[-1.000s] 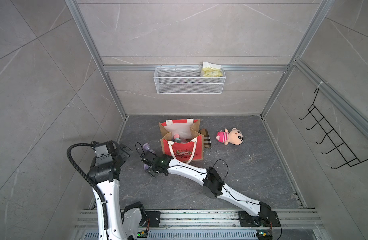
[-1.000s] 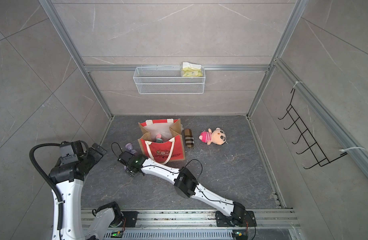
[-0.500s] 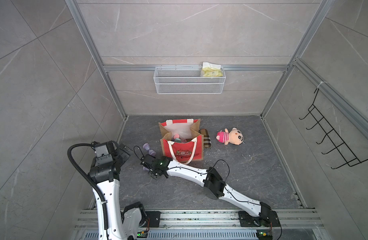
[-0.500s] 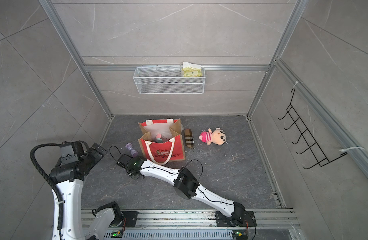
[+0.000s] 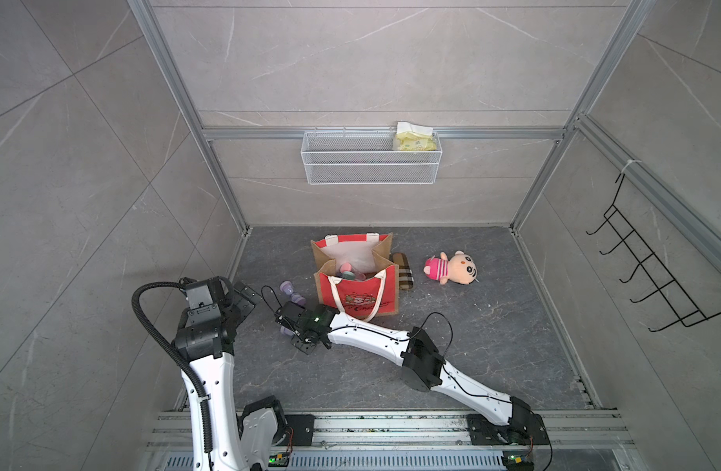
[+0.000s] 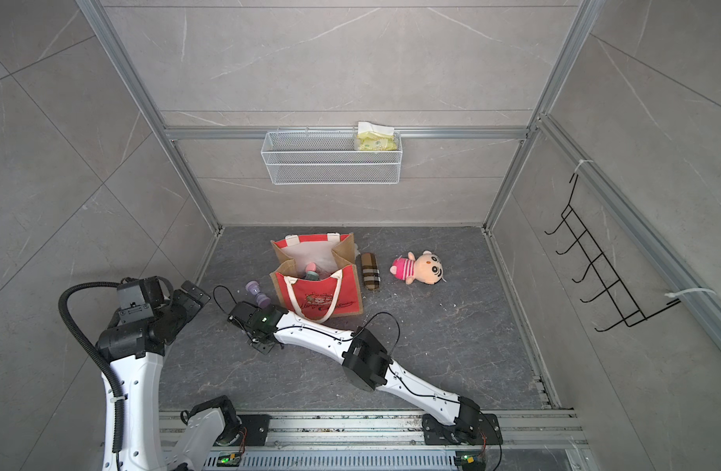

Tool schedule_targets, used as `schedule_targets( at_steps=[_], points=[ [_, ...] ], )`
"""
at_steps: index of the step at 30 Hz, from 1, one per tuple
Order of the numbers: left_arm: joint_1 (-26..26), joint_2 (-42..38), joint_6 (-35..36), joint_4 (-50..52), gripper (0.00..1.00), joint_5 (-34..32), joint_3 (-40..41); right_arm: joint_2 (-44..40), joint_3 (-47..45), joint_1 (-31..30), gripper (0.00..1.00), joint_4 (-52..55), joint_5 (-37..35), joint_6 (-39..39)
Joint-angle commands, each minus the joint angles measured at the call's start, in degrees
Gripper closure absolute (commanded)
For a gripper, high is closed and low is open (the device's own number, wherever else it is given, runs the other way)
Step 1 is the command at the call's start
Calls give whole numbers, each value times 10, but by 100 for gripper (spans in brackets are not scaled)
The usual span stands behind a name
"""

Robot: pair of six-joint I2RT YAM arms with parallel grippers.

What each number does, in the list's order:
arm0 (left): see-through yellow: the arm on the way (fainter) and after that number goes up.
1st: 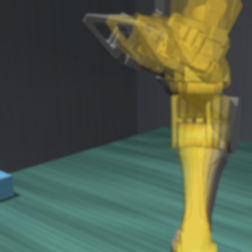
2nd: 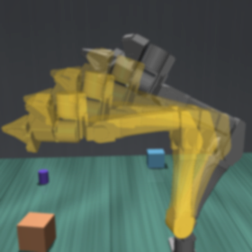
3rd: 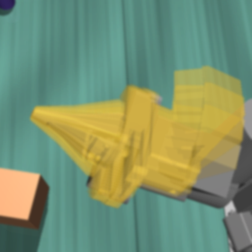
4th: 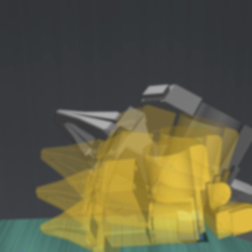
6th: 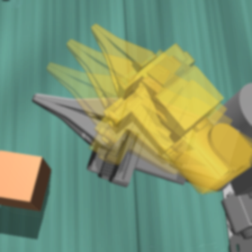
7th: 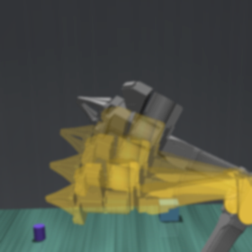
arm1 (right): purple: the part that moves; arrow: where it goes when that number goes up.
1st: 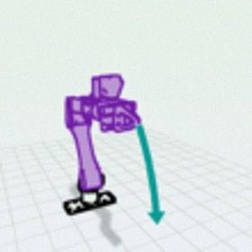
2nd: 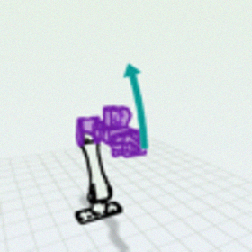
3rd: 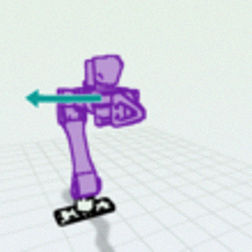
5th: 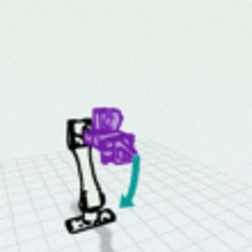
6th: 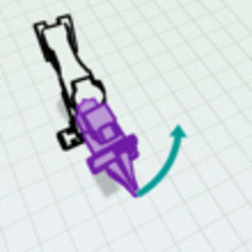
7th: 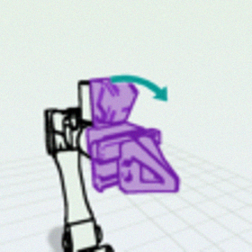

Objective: Put the hourglass into the canvas bag
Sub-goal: Pick up the hourglass from the center of the board.

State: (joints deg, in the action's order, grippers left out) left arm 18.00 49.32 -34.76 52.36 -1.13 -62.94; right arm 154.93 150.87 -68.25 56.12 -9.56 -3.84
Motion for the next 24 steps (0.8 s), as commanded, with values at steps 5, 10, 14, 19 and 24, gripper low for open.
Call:
schedule_targets(
  at_steps=[5,10,14,19,24],
  points=[
    [2,-7,14,14,0,11,-84,-139,-75,-5,88,-39,30,-28],
    [2,-10,25,31,0,18,-144,-220,-143,-4,90,-89,55,-50],
    [2,-13,28,46,0,14,-185,-266,-167,-5,92,-114,72,-69],
    [2,-20,28,53,0,23,-219,-317,-177,-4,97,-115,40,-88],
    [1,-10,33,45,0,74,-225,-377,-198,8,99,-102,-11,-102]
  ],
)
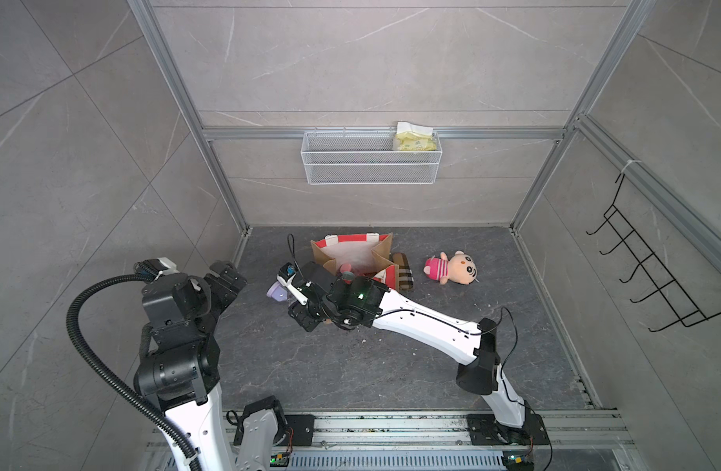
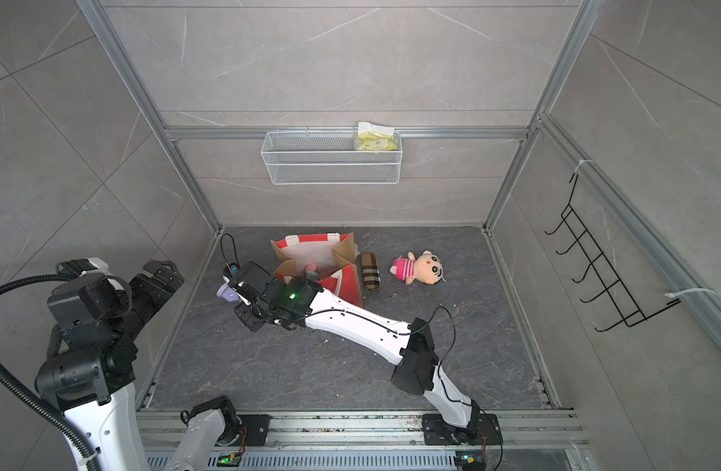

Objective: Put the hourglass into the canvas bag
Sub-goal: Pick up the hourglass from the center of the board, then place the hourglass in the canvas bag.

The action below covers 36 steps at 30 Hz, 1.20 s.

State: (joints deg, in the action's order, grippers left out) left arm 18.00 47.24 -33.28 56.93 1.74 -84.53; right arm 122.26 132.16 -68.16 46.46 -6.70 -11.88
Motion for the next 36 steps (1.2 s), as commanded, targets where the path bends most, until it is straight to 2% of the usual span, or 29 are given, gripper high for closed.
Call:
schedule_targets(
  at_steps=[1,3,9,13,15,19,25,30,36],
  points=[
    [2,16,23,-9,1,64,-9,-63,-17,14,100,-1,-47,-28],
    [1,29,24,-20,3,112,-7,-89,-35,29,100,2,-54,-35],
    [0,64,10,-62,6,192,16,-137,-74,100,100,25,-61,-74],
    [-18,90,-4,-94,7,215,45,-129,-63,138,100,52,-59,-88],
    [-49,103,-7,-110,7,198,56,-117,-51,150,100,67,-60,-92],
    [-152,148,0,-124,7,125,52,-92,-28,164,100,89,-66,-102],
    [-269,253,18,-142,7,43,22,-51,6,184,100,111,-72,-117],
    [-321,342,24,-168,10,21,-18,5,61,197,100,133,-65,-132],
    [-333,415,23,-206,21,20,-27,77,138,201,100,186,-74,-144]
  ],
)
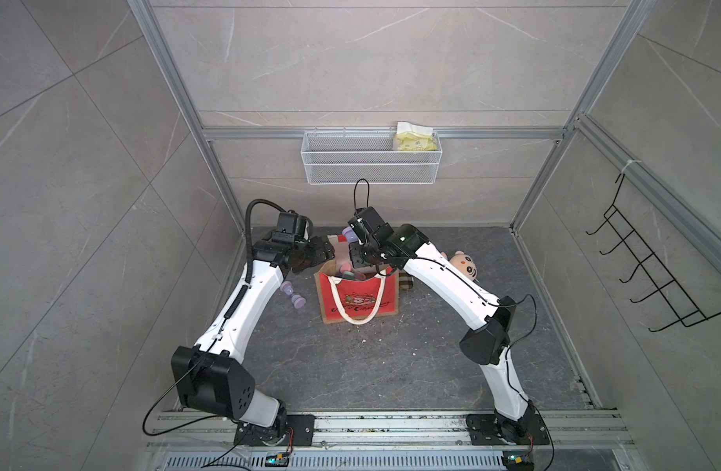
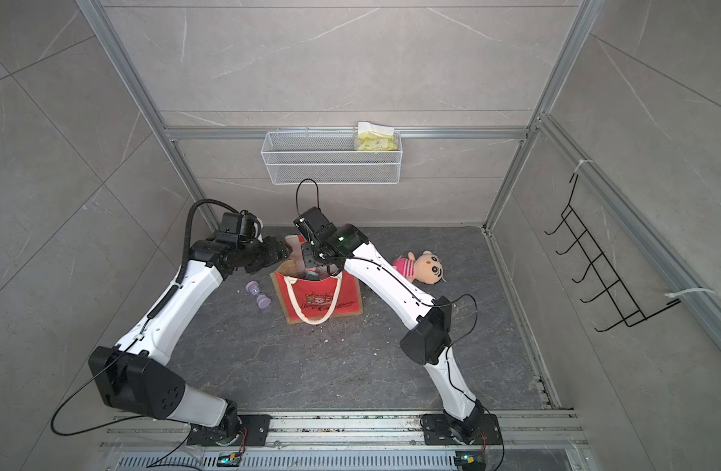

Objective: Put the hourglass into the canvas bag
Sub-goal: Place the hourglass in the canvas bag.

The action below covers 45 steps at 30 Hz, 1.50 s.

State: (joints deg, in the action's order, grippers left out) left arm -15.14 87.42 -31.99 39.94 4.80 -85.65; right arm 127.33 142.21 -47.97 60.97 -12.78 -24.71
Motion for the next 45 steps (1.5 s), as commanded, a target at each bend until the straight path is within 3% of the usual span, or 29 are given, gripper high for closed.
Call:
schedule_targets(
  at_steps=[1,7,12,25,30,35,45],
  points=[
    [-2,21,10,-40,23,-10,-17,35,44,-1,100,48,-15,-18],
    [-3,28,11,-61,39,-31,12,63,40,0,100,72,-19,-35],
    [-3,16,5,-73,52,-41,31,56,-21,0,100,49,-24,-42],
    [-3,-7,-8,-98,59,-38,59,116,-43,0,99,45,-42,-52],
    [-3,-10,-11,-100,60,-39,60,148,-16,0,89,65,-45,-55],
    [-3,-12,-11,-101,60,-42,61,138,-19,-1,61,56,-43,-53],
    [-3,-24,-13,-99,60,-52,64,97,8,-3,31,66,-22,-43]
  ],
)
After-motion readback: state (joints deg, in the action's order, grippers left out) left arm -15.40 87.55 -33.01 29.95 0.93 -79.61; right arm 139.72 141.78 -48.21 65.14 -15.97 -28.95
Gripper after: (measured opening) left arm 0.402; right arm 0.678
